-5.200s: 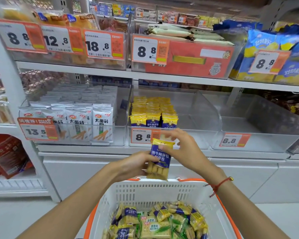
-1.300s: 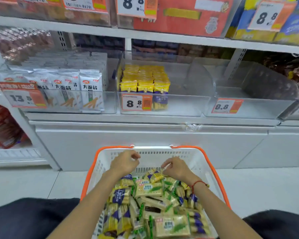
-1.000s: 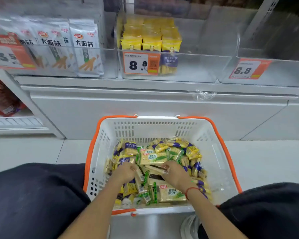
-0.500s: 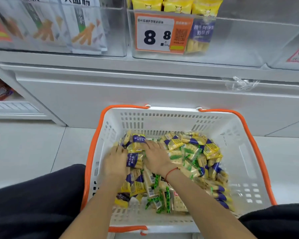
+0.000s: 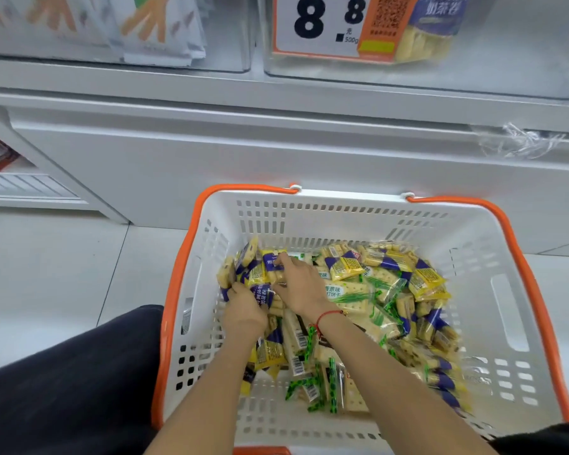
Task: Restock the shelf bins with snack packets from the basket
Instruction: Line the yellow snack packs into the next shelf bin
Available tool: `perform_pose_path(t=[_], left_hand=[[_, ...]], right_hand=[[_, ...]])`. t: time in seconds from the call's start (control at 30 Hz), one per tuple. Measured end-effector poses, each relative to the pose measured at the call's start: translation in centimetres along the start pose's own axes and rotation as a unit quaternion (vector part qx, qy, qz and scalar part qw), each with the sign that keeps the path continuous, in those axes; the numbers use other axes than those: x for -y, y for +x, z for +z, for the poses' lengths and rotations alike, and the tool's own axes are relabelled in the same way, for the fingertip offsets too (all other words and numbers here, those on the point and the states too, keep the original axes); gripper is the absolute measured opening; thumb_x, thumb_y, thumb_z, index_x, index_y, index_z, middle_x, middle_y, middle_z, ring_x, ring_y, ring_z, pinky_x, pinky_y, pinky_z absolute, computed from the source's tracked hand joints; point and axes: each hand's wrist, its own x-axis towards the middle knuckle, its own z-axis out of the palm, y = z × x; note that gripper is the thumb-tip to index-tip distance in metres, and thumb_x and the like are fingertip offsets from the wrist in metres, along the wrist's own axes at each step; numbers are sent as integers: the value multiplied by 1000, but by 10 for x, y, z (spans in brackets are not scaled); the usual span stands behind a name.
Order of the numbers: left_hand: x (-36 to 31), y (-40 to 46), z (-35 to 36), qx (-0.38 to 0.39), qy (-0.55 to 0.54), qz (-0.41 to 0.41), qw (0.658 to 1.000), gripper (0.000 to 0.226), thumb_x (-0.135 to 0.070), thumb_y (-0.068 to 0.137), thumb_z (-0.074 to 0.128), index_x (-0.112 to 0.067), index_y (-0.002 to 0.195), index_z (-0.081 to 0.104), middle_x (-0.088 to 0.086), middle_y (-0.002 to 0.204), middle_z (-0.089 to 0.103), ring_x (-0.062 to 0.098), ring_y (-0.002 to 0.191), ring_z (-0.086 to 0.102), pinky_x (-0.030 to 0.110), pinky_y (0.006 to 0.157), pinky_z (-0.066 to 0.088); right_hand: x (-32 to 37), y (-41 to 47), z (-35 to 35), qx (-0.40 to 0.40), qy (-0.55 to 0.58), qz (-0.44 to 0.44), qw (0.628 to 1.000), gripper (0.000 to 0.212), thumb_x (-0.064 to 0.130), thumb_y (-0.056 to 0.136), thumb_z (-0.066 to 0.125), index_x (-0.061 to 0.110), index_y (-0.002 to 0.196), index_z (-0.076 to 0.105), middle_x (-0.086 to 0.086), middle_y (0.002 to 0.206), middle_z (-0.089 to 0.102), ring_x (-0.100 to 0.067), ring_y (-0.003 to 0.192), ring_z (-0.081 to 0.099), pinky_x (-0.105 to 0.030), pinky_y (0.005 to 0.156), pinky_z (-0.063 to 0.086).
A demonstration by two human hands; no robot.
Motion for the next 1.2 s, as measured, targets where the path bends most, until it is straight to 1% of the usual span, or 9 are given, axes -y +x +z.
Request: perform_pose_path(t=[0.2,0.3,0.47,0.53,0.63,0.73,0.9,1.03,1.2], left_hand=[[6,0,-6,-27,26,-10,999,66,-42,80,73,-5,127,45,15,129,49,31,119,51,39,94,45],[9,-9,-15,-25,10,4,1000,53,-39,83,70,-9,121,49,13,121,59,31,112,55,36,87,46],[-2,-27,-52,38,-136,36,989,43,-22,90,65,-1,124,48,18,118,60,29,93,63,36,82,50],[-14,-37,-79,53,-215,51,974,27,-16,89,66,-4,110,53,19,109,61,28,76,61,39,77,52],[-34,-59,-133,98,-319,51,941,16,-9,90,62,-15,93,48,9,91,54,18,71,51,28,60,46],[-52,-78,-187,141,-360,63,920,13,-13,90,62,-17,83,52,1,86,56,11,74,55,22,63,44],[-81,-118,-262,180,-290,129,931,6,-19,90,64,-17,86,59,0,88,65,10,80,60,23,70,46],[-88,-137,-282,157,-304,179,922,16,-31,88,65,-20,100,63,-1,98,69,10,87,60,25,74,46],[-106,-152,-283,119,-419,239,868,21,-38,89,61,-21,102,62,-1,101,66,11,91,59,28,84,45]], right_hand=[[-4,-12,-18,62,74,-8,995,39,25,88,62,20,124,48,-5,115,61,-25,105,56,-28,77,38],[-4,-26,-32,98,102,-9,990,38,28,90,61,22,126,50,0,128,57,-22,115,54,-29,88,42],[7,-48,-84,99,153,11,983,37,28,86,68,23,122,61,1,137,53,-21,119,55,-30,97,42],[10,-54,-113,79,187,25,979,37,23,85,70,19,121,63,-3,136,54,-23,116,57,-31,94,46],[13,-64,-166,83,371,81,921,39,2,84,68,5,122,62,-16,122,62,-28,100,65,-30,85,55],[21,-83,-225,120,490,73,861,43,-11,81,63,-1,122,60,-15,108,67,-19,95,65,-20,88,52],[39,-118,-304,134,603,-11,786,47,13,83,59,-3,127,54,-17,125,60,-25,115,59,-22,95,49],[47,-130,-329,60,551,-22,832,36,13,87,60,12,122,60,-14,121,63,-18,97,64,-23,83,55],[54,-131,-334,5,504,-13,864,60,-4,78,70,14,130,46,-14,120,63,-19,92,68,-24,72,58]])
